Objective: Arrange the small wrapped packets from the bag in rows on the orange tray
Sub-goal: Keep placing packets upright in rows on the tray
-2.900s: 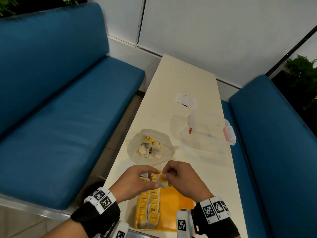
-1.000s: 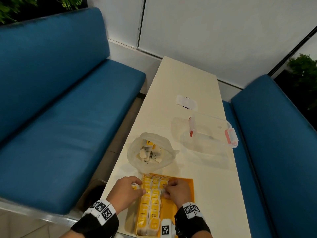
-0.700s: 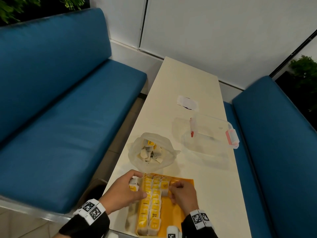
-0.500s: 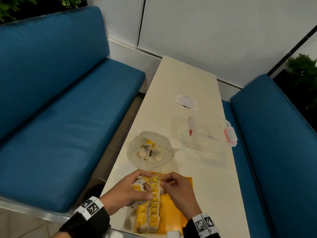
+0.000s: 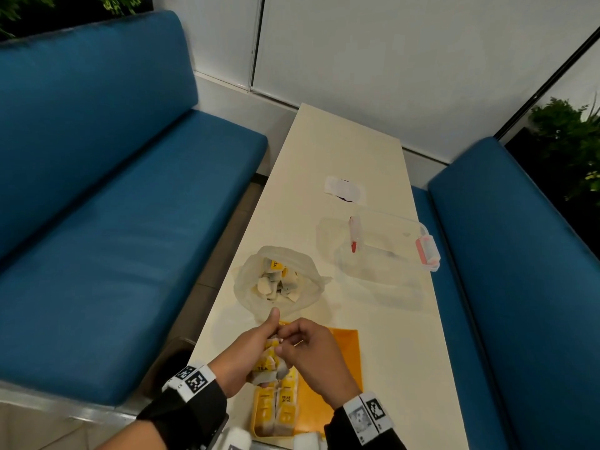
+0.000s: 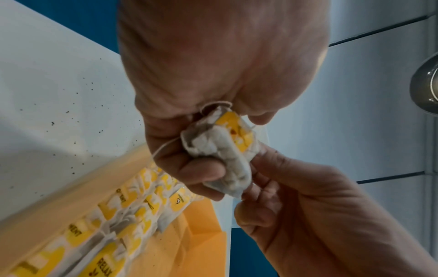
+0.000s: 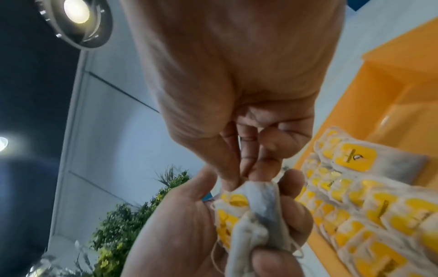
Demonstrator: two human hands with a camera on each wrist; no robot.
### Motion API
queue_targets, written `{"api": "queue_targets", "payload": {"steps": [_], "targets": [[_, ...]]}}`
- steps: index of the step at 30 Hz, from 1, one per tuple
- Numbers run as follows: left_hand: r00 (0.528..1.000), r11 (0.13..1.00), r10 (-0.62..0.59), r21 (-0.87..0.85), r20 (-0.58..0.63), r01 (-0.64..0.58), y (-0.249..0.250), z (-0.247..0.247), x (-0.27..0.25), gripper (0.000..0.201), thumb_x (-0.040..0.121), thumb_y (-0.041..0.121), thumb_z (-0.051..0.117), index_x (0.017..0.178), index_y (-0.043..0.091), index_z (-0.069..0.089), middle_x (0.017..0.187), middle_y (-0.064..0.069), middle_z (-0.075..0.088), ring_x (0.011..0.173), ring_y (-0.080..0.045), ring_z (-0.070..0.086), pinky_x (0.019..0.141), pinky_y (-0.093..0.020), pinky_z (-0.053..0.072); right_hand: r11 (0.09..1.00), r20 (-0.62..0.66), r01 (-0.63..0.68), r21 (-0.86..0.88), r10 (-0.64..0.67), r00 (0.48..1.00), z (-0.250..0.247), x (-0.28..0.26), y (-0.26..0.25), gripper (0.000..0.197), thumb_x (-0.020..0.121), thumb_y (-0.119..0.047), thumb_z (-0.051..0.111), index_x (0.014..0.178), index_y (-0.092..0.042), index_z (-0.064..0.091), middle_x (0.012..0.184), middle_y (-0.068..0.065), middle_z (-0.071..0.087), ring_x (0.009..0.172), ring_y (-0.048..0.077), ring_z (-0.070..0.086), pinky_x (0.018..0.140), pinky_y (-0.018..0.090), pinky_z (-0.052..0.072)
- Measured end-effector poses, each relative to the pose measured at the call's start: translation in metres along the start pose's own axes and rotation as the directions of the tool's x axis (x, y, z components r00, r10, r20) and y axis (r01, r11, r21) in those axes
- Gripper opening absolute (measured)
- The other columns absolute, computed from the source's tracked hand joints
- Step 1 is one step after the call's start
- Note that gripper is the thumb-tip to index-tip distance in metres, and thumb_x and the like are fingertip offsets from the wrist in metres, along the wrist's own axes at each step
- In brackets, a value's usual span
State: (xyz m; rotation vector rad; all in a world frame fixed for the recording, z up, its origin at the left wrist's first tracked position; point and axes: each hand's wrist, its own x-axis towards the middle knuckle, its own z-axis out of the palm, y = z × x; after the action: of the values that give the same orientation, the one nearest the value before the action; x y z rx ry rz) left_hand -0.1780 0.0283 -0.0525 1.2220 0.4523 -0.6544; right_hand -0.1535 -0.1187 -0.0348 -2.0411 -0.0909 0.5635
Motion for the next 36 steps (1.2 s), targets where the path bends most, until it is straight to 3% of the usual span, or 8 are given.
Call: {"api": "queue_targets", "payload": {"steps": [6, 10, 15, 19, 24, 28, 31, 36], "targets": [[1.000, 1.000, -0.008, -0.005, 0.000, 0.008, 0.002, -0.002, 0.001, 0.068, 0.095, 0.073, 0.033, 0.113, 0.021, 0.074, 0.099, -0.011, 0.078, 0.086, -0.024, 0.073, 0.070, -0.032, 0.054, 0.982, 0.050, -0.047, 0.185, 0.038, 0.998, -0.005, 0.000, -0.003, 0.019, 0.084, 0.002, 0.070, 0.102, -0.003, 0.068, 0.072, 0.005, 0.064, 0.060, 0.014, 0.061, 0.050, 0.016, 0.044], [0.999, 1.000, 0.010, -0.029, 0.048, -0.008, -0.001, -0.009, 0.000, 0.063, 0.095, 0.071, 0.038, 0.113, 0.021, 0.073, 0.090, -0.008, 0.075, 0.074, -0.019, 0.068, 0.061, -0.027, 0.049, 0.966, 0.022, -0.047, 0.256, 0.043, 0.999, -0.012, 0.002, 0.000, 0.016, 0.086, 0.001, 0.067, 0.099, -0.007, 0.072, 0.072, 0.007, 0.064, 0.060, 0.017, 0.059, 0.048, 0.022, 0.039], [0.981, 0.982, 0.191, -0.019, 0.025, -0.190, -0.007, -0.016, -0.004, 0.032, 0.088, 0.039, 0.074, 0.106, 0.013, 0.070, 0.093, -0.006, 0.074, 0.070, -0.013, 0.067, 0.054, -0.024, 0.046, 0.937, -0.017, -0.063, 0.344, 0.074, 0.997, -0.021, 0.003, 0.006, 0.016, 0.089, 0.003, 0.062, 0.098, -0.006, 0.073, 0.077, 0.010, 0.065, 0.065, 0.021, 0.062, 0.050, 0.027, 0.042], [0.965, 0.965, 0.257, 0.062, -0.055, -0.254, -0.012, -0.017, 0.002, 0.016, 0.090, 0.015, 0.074, 0.100, 0.003, 0.072, 0.079, -0.002, 0.069, 0.061, -0.006, 0.065, 0.049, -0.018, 0.046, 0.934, 0.018, -0.102, 0.344, 0.102, 0.995, -0.022, 0.004, 0.008, 0.015, 0.089, 0.001, 0.063, 0.100, -0.006, 0.072, 0.078, 0.011, 0.063, 0.065, 0.021, 0.061, 0.050, 0.028, 0.039], [0.960, 0.950, 0.277, 0.159, -0.033, -0.269, -0.014, -0.019, 0.006, 0.020, 0.086, 0.023, 0.080, 0.099, 0.010, 0.075, 0.075, 0.000, 0.068, 0.055, -0.006, 0.058, 0.046, -0.021, 0.041, 0.950, -0.004, -0.072, 0.304, 0.077, 0.997, -0.022, 0.005, 0.010, 0.005, 0.083, -0.003, 0.072, 0.085, -0.004, 0.067, 0.074, 0.007, 0.063, 0.064, 0.021, 0.059, 0.050, 0.028, 0.039], [0.948, 0.911, 0.318, 0.290, -0.036, -0.294, -0.017, -0.022, 0.008, 0.015, 0.081, 0.034, 0.084, 0.086, 0.022, 0.077, 0.083, -0.002, 0.073, 0.068, -0.013, 0.066, 0.057, -0.031, 0.048, 0.955, -0.020, -0.050, 0.292, 0.058, 0.998, -0.023, 0.006, 0.009, 0.016, 0.082, -0.004, 0.075, 0.087, 0.004, 0.063, 0.072, 0.009, 0.066, 0.062, 0.022, 0.063, 0.049, 0.028, 0.040], [0.941, 0.905, 0.331, 0.305, -0.070, -0.296, -0.018, -0.022, 0.011, 0.012, 0.083, 0.029, 0.083, 0.078, 0.021, 0.075, 0.078, 0.000, 0.070, 0.064, -0.009, 0.064, 0.053, -0.028, 0.048, 0.962, -0.031, -0.055, 0.267, 0.065, 0.997, -0.023, 0.008, 0.012, 0.019, 0.083, -0.005, 0.076, 0.090, 0.006, 0.062, 0.072, 0.017, 0.069, 0.064, 0.025, 0.068, 0.049, 0.029, 0.043], [0.936, 0.897, 0.337, 0.336, -0.097, -0.288, -0.017, -0.023, 0.013, 0.006, 0.084, 0.029, 0.082, 0.082, 0.024, 0.078, 0.084, -0.002, 0.073, 0.067, -0.007, 0.066, 0.052, -0.022, 0.049, 0.962, 0.003, -0.057, 0.266, 0.059, 0.998, -0.025, 0.010, 0.018, 0.014, 0.087, 0.000, 0.070, 0.094, 0.010, 0.063, 0.076, 0.027, 0.071, 0.067, 0.030, 0.068, 0.054, 0.029, 0.049]]}}
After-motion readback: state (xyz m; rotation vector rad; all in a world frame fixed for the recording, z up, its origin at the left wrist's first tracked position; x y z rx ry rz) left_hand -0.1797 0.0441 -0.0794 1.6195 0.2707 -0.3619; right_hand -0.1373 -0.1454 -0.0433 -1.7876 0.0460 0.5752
